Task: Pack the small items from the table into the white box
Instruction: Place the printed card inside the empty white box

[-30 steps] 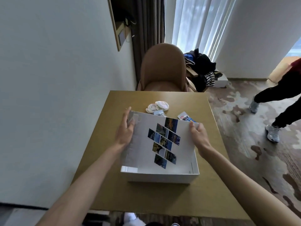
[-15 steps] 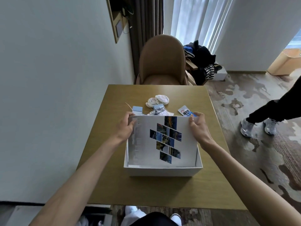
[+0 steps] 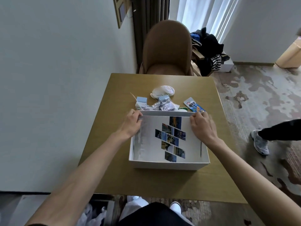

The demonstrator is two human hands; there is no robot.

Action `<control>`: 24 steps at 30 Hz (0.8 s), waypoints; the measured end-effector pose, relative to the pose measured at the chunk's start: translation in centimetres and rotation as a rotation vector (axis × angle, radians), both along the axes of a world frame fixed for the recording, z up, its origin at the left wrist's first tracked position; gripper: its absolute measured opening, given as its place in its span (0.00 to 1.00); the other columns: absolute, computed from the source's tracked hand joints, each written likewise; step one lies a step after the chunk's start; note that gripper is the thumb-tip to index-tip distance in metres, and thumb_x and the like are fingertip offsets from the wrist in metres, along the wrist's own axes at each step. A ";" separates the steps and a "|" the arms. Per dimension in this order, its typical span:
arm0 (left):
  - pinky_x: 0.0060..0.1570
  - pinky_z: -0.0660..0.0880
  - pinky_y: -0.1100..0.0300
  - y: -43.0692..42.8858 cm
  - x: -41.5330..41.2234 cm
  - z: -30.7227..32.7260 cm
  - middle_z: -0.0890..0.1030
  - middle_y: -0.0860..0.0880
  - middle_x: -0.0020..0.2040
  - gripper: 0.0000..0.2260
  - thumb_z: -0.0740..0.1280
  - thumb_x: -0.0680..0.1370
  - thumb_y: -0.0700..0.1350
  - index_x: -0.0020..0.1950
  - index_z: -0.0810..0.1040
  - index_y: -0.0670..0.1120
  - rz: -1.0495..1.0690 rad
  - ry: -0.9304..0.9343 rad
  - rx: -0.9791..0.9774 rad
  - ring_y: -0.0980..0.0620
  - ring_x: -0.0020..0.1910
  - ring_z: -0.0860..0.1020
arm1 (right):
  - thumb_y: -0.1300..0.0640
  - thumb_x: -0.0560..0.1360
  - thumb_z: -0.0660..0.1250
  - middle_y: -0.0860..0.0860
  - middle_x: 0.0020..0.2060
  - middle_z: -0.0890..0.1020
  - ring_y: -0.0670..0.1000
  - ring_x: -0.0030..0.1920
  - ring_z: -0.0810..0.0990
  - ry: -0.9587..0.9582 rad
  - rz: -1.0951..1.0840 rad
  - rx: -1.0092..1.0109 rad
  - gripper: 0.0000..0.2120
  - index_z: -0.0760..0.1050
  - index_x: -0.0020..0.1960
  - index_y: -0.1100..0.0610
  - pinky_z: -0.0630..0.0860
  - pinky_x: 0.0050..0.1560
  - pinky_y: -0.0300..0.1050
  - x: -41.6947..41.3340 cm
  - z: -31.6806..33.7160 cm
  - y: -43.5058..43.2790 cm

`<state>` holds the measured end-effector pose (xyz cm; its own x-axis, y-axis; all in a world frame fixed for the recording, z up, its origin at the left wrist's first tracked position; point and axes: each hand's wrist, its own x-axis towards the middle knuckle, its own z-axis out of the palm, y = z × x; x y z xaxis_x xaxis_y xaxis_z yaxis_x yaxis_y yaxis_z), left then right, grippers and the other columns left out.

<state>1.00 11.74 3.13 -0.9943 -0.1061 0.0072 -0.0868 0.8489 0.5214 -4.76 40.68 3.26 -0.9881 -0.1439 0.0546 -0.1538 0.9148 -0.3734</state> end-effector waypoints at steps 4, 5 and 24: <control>0.54 0.75 0.50 0.2 -0.4 -0.4 0.74 0.46 0.57 0.09 0.60 0.79 0.45 0.55 0.77 0.46 -0.063 -0.052 -0.216 0.48 0.57 0.68 | 0.48 0.79 0.59 0.57 0.55 0.80 0.58 0.58 0.74 0.063 0.178 0.293 0.14 0.78 0.52 0.57 0.72 0.54 0.55 0.1 -0.6 -0.3; 0.55 0.74 0.50 0.3 -0.4 -0.6 0.73 0.46 0.59 0.11 0.60 0.79 0.46 0.58 0.76 0.46 -0.078 -0.079 -0.240 0.48 0.58 0.68 | 0.49 0.79 0.61 0.57 0.56 0.80 0.58 0.59 0.74 0.042 0.194 0.333 0.14 0.77 0.55 0.57 0.72 0.55 0.55 0.2 -1.0 -0.4; 0.62 0.71 0.42 3.1 -2.6 -4.1 0.68 0.41 0.70 0.19 0.56 0.80 0.46 0.70 0.68 0.47 -0.516 -0.482 -0.497 0.39 0.67 0.68 | 0.46 0.77 0.63 0.57 0.71 0.65 0.59 0.70 0.65 -0.352 0.325 0.425 0.26 0.62 0.73 0.49 0.74 0.61 0.60 0.2 -6.0 -2.9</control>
